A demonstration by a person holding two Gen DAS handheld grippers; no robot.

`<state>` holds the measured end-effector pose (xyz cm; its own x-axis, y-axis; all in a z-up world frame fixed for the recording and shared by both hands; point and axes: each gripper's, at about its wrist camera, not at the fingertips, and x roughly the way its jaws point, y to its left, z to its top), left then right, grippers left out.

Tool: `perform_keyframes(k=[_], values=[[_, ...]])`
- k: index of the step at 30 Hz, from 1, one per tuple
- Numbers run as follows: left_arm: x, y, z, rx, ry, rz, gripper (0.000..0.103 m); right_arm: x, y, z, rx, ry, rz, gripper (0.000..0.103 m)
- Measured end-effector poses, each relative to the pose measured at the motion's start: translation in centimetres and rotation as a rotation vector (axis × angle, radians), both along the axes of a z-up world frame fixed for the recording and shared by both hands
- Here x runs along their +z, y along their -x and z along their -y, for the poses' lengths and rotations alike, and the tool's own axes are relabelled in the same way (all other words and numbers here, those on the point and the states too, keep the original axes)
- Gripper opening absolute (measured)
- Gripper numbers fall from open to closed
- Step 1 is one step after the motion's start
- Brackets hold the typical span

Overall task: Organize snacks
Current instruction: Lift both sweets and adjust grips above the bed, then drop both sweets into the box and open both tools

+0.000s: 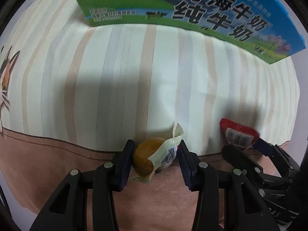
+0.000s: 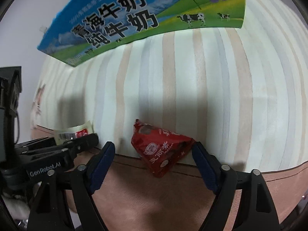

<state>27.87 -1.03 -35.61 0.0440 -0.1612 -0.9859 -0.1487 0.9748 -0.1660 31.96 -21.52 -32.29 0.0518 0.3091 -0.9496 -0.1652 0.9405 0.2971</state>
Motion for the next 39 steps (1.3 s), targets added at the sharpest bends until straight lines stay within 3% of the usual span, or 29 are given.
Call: perform_keyframes(k=[3, 17, 23, 31, 39], values=[[-0.3, 0.2, 0.3, -0.008, -0.019, 0.012, 0.042, -0.2, 0.1, -0.2, -0.004, 0.035, 0.025, 0.066], [-1.9, 0.8, 1.2, -0.028, -0.037, 0.021, 0.042, -0.2, -0.1, -1.8, 0.021, 0.109, 0.124, 0.068], [-2.5, 0.7, 1.1, -0.018, -0.029, 0.026, 0.041, -0.5, 0.2, -3.2, 0.061, 0.155, 0.188, 0.057], [-2.1, 1.0, 1.1, -0.016, -0.029, 0.046, 0.042, 0.5, 1.5, -2.0, -0.001, 0.061, 0.172, 0.054], [0.3, 1.5, 1.3, -0.016, -0.014, 0.084, 0.042, 2.4, 1.9, 0.7, -0.079, -0.023, 0.17, 0.054]])
